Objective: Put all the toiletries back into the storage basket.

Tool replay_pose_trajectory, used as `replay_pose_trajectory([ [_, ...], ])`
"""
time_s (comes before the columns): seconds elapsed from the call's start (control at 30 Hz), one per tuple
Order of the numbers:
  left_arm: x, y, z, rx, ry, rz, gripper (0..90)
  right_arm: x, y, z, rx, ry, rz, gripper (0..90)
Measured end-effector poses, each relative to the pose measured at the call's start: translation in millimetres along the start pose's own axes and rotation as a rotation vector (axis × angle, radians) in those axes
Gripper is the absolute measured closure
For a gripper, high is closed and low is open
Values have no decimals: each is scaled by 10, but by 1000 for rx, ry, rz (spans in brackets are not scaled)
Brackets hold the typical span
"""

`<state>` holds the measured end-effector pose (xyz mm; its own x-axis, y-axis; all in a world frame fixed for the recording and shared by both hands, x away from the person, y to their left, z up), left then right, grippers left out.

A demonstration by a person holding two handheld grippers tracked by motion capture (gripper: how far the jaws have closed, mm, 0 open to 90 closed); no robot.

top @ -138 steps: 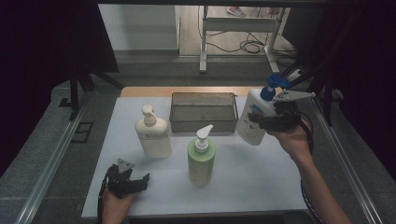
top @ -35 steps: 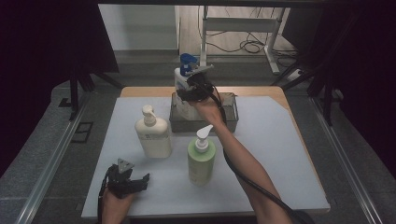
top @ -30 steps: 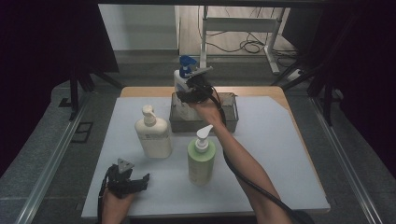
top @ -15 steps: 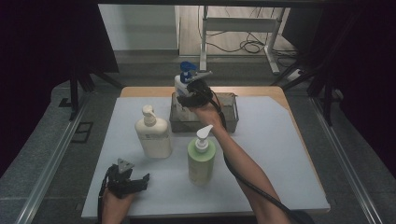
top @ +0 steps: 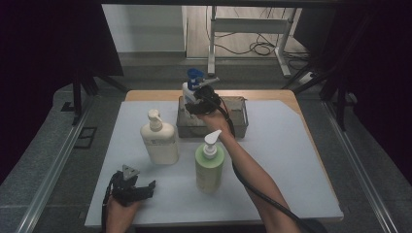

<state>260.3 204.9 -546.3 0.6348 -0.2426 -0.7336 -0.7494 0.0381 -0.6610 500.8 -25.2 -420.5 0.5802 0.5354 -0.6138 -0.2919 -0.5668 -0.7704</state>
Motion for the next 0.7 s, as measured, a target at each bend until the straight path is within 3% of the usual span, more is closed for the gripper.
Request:
replay_pose_trajectory([
  [0.6,1,0,0,0,0,0,105,79,66,-6,30,-4,13,371],
  [0.7,0,0,1,1,0,1,105,74,79,-11,19,-4,8,367],
])
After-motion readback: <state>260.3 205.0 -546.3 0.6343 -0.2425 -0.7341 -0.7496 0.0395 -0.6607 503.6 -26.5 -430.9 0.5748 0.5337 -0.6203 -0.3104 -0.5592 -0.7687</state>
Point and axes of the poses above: each handheld gripper's, and its own axes: x roughly forward along the jaws, y roughly out of its underside, z roughly to its left, the point moved 3 cm from there along x, roughly forward along the jaws, and after that the axes turned 11 degrees about -x, right-handed, at the moved point
